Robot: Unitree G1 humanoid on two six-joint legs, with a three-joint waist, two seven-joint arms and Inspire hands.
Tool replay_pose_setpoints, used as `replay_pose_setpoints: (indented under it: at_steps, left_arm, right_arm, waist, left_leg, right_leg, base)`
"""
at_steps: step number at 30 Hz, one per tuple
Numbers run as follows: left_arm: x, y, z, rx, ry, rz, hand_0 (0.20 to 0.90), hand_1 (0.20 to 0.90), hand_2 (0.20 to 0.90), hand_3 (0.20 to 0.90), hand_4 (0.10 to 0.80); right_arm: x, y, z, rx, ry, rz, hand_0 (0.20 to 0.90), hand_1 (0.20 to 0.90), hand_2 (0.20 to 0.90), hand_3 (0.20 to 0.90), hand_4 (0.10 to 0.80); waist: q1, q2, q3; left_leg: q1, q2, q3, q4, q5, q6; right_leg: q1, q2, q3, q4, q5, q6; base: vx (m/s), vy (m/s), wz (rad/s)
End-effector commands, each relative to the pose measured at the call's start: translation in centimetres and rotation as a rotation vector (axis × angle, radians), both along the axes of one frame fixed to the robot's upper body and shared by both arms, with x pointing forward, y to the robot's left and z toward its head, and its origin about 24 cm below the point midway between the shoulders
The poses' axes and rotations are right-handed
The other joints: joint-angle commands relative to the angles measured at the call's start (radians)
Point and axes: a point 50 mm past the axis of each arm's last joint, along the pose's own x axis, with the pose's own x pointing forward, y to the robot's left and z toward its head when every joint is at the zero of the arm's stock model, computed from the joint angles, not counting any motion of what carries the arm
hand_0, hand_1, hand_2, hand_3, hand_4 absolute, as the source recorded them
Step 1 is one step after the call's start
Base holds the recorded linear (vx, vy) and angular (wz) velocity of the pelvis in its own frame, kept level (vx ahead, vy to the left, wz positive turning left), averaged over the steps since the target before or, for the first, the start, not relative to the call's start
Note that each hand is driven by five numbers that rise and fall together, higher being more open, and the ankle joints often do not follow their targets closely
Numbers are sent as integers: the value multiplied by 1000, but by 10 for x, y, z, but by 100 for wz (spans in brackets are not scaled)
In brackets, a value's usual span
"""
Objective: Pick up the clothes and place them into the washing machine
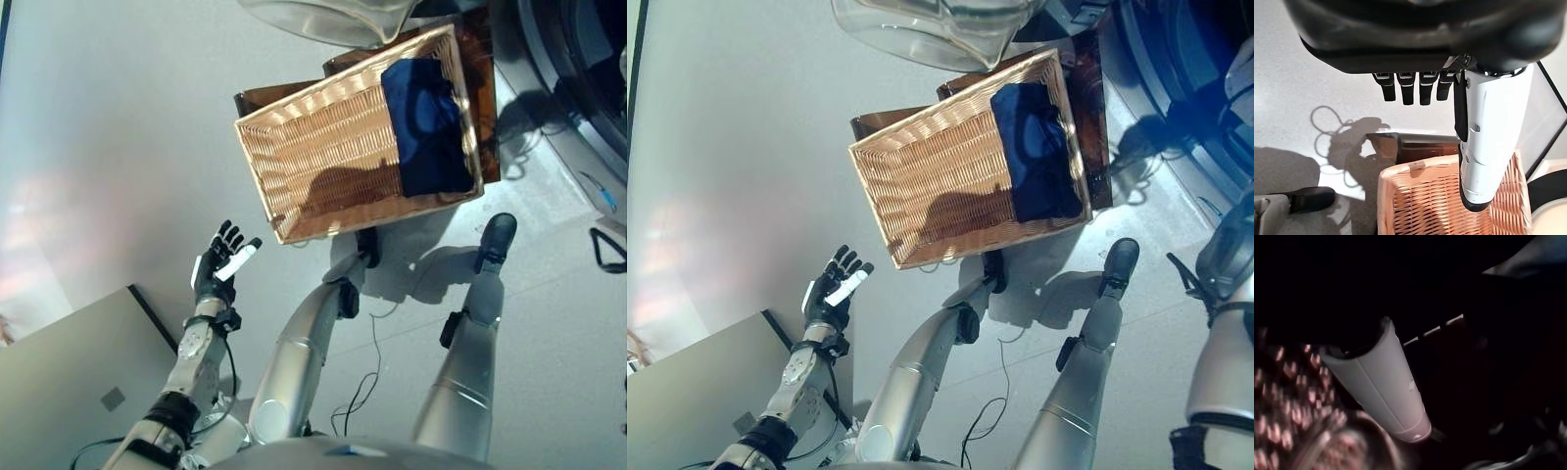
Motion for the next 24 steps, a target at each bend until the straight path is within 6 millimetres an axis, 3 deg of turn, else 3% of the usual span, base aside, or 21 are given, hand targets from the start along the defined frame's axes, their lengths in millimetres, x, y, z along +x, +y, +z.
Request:
replay_pose_setpoints:
  at_steps: [1,10,11,13,17,21,24]
  left_arm:
    - [-20,53,12,94,-46,160,900,900,900,900,800]
    - [-20,61,20,116,-75,181,900,900,900,900,800]
    - [-19,64,23,126,-84,179,900,900,900,900,800]
    - [-18,64,25,119,-95,183,900,900,900,900,800]
    - [-15,65,26,107,-104,199,900,900,900,900,800]
    - [-13,62,27,90,-113,212,900,900,900,900,800]
    - [-12,58,28,80,-128,209,900,900,900,900,800]
  right_arm:
    - [-42,-10,51,-291,129,-241,900,900,900,900,800]
    - [-35,-13,40,-400,526,-375,900,900,900,900,800]
    - [-33,-16,34,-474,741,-466,900,900,900,900,800]
    - [-33,-14,35,-502,838,-531,900,900,900,900,800]
    - [-37,-21,25,-623,1275,-783,900,900,900,900,800]
    - [-41,-26,20,-662,1470,-900,900,900,900,900,800]
    - [-44,-27,16,-721,1644,-1084,900,900,900,900,800]
  waist:
    - [36,74,-30]
    - [33,55,-32]
    - [36,48,-32]
    - [35,48,-31]
    - [41,32,-35]
    - [42,29,-34]
    - [46,27,-34]
  left_leg:
    - [158,9,-98,-347,158,-135]
    - [160,8,-102,-346,161,-135]
    - [162,8,-101,-347,163,-134]
    - [161,9,-102,-347,164,-133]
    - [156,7,-110,-345,172,-135]
    - [153,6,-113,-349,178,-137]
    - [153,5,-116,-356,183,-138]
  right_leg:
    - [-1,67,-11,177,-212,-57]
    - [17,70,-22,163,-200,-59]
    - [21,70,-25,160,-196,-60]
    - [24,72,-28,156,-194,-60]
    - [39,75,-33,143,-186,-63]
    - [44,77,-37,134,-181,-63]
    - [53,77,-40,118,-176,-61]
  base:
    - [0,0,0]
    - [-1,-1,0]
    - [0,0,0]
    - [0,0,0]
    - [-10,-11,7]
    - [-6,0,5]
    - [0,0,0]
